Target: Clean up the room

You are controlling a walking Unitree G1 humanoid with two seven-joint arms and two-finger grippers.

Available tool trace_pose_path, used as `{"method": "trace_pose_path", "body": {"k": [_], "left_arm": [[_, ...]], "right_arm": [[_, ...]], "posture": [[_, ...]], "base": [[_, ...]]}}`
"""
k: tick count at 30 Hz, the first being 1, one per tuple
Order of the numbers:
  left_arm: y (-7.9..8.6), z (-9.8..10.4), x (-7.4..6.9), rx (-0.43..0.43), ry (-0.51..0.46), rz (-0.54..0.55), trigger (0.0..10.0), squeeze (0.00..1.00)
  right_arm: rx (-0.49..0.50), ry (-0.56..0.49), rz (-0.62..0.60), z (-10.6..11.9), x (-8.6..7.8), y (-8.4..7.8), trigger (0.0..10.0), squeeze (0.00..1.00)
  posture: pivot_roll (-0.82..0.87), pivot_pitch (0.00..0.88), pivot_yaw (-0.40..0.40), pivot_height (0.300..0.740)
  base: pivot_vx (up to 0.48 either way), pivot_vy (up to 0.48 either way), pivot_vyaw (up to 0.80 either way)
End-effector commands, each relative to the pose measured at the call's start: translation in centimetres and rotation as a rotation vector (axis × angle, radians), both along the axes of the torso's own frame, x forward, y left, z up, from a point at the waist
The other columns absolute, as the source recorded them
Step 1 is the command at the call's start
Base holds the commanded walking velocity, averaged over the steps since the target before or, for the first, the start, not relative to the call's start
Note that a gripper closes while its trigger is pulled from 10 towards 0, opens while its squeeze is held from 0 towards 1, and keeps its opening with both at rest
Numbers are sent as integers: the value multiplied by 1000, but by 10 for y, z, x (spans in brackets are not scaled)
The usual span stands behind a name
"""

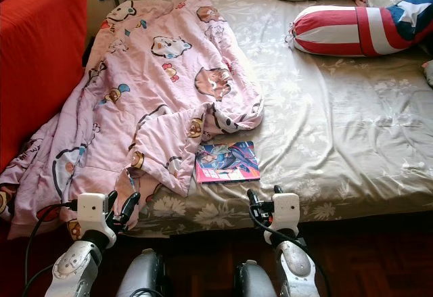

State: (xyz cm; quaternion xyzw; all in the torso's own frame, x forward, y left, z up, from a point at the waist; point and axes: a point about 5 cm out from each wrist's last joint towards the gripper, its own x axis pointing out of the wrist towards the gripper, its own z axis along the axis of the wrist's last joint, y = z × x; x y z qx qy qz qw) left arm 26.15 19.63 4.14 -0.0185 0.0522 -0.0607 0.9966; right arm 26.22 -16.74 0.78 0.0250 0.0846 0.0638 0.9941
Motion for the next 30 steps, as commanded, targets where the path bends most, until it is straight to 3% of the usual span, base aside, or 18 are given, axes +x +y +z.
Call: {"method": "trace_pose_path", "body": {"k": [1,30], "left_arm": [[3,-4,-5,-1,27,3,10000,0],[2,-4,-5,-6,34,-9,10000,0]], "right_arm": [[19,8,-6,-2,-2,2,10000,0],[34,22,42,-2,0,8,10000,0]], "posture": [[23,187,-8,635],[22,187,-5,635]], "base": [[247,0,0],[277,0,0]]}}
